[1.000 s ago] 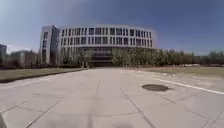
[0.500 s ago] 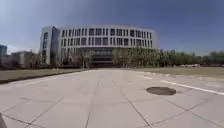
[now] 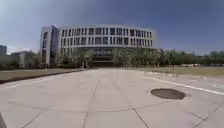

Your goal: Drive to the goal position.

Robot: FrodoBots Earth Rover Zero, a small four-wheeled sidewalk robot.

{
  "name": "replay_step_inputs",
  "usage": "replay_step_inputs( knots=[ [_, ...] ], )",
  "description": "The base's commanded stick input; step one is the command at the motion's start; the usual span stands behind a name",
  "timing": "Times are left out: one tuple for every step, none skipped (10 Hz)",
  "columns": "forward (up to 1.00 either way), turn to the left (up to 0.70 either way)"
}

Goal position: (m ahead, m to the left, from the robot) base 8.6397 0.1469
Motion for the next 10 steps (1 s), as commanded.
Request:
replay_step_inputs(
  knots=[
    [0.7,0.01],
    [0.7,0.07],
    [0.7,0.25],
    [0.7,0.36],
    [0.7,0.36],
    [0.7,0.36],
    [0.7,0.36],
    [0.7,0.36],
    [0.7,0.36],
    [0.7,0.31]
  ],
)
